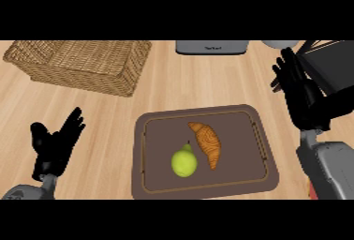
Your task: Pick the croissant from the tray and place it in the tiered shelf
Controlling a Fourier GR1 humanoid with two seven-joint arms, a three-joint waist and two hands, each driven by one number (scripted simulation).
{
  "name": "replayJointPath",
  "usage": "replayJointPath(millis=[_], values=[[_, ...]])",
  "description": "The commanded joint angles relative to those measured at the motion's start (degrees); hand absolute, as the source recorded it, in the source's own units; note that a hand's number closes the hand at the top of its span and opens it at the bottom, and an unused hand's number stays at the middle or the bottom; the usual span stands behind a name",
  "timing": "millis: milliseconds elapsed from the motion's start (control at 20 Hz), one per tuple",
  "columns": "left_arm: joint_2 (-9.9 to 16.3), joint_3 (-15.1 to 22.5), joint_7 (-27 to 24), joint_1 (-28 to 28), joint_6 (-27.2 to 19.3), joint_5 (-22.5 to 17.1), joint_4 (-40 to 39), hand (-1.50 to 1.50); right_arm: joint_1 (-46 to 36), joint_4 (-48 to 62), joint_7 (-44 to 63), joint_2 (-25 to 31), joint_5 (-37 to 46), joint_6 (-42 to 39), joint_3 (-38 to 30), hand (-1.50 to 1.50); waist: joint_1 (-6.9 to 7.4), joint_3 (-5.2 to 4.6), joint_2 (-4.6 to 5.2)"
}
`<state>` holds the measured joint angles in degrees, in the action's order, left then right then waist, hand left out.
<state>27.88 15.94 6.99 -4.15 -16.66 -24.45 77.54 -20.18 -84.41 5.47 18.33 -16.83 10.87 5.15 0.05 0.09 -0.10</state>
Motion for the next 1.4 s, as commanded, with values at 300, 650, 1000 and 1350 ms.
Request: replayJointPath(millis=[300,650,1000,1350], values=[[-2.1,2.8,-6.5,-7.7,0.3,6.6,4.4,0.00,-2.6,-0.2,2.9,-15.7,-13.7,0.8,-1.8,-1.50,-0.81,2.16,1.01],[-4.1,5.2,-8.3,-8.9,0.3,9.2,4.5,0.00,2.5,11.6,-12.0,-2.8,27.1,21.8,7.7,-1.50,0.28,0.00,0.63],[-6.3,5.1,-6.2,-10.2,0.6,12.8,4.3,0.00,7.1,7.9,-26.2,-2.1,14.1,6.5,2.3,-1.50,-0.34,-0.06,0.03],[-6.3,3.9,-7.3,-9.1,0.7,13.1,4.2,0.00,0.6,0.5,-3.9,7.7,25.0,-1.1,12.6,-1.50,-0.10,-0.18,-0.12]])
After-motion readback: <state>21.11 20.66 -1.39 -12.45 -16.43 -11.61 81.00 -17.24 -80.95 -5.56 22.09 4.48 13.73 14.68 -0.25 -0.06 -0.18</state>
